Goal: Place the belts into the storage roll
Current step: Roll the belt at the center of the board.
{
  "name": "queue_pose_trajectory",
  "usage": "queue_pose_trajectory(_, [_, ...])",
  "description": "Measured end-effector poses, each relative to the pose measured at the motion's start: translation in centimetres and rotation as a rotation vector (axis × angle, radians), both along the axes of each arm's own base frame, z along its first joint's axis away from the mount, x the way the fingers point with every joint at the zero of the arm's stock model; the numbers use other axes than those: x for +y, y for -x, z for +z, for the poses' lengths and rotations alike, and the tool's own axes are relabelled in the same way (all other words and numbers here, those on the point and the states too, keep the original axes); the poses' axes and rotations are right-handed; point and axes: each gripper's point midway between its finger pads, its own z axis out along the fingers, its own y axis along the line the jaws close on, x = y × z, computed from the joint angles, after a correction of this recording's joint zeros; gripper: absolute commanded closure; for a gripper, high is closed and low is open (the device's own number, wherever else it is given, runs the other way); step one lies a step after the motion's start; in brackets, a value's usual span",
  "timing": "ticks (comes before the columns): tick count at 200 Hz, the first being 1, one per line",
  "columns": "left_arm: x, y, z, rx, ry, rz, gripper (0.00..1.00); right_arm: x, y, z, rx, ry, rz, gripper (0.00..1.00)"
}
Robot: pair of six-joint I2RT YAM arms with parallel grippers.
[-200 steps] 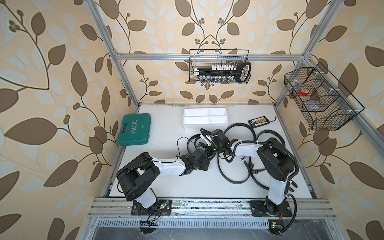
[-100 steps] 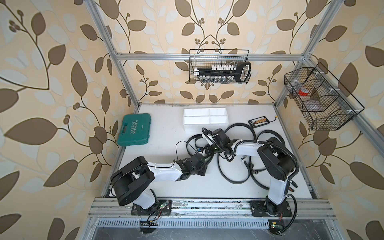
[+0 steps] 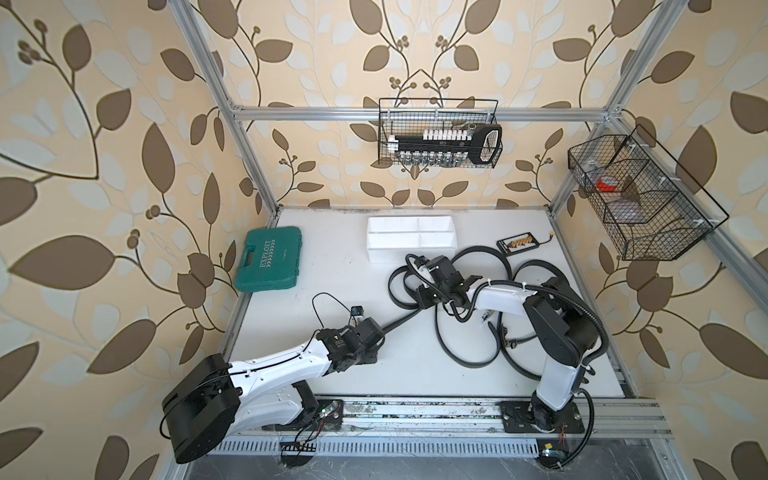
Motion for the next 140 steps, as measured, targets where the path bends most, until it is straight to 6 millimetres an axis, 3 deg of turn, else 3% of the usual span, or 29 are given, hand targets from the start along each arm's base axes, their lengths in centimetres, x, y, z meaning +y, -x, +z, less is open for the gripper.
queue_pose_trajectory(15, [2.1, -2.0, 0.0, 0.02, -0.011, 0.112, 0.7, -0.4, 1.4, 0.0, 0.011, 0.004, 0.013, 1.0])
queue_pose_trajectory(32, [4.5, -4.9, 0.0, 0.046, -0.001, 0.229, 0.74, -0.2, 3.4, 0.0, 0.022, 0.005, 0.043, 1.0])
queue_pose_trajectory(50, [6.8, -7.9, 0.2, 0.068, -0.011, 0.308, 0.77, 1.2, 6.3, -0.1, 0.03, 0.007, 0.1, 1.0])
queue_pose_trajectory(70, [8.1, -11.7, 0.4, 0.09, -0.026, 0.331, 0.79, 3.0, 10.0, -0.1, 0.036, -0.004, 0.18, 1.0])
queue_pose_trajectory(95, [8.0, -16.9, 0.6, 0.09, -0.023, 0.31, 0.85, 5.0, 13.7, -0.1, 0.036, -0.029, 0.264, 1.0])
queue_pose_trajectory(124, [5.4, -21.8, 0.6, 0.058, 0.034, 0.232, 0.84, 6.7, 16.2, 0.0, 0.025, -0.064, 0.322, 1.0])
queue_pose_trajectory(140, [3.5, -23.0, 0.4, 0.042, 0.043, 0.182, 0.74, 7.7, 17.0, 0.3, 0.016, -0.086, 0.345, 1.0])
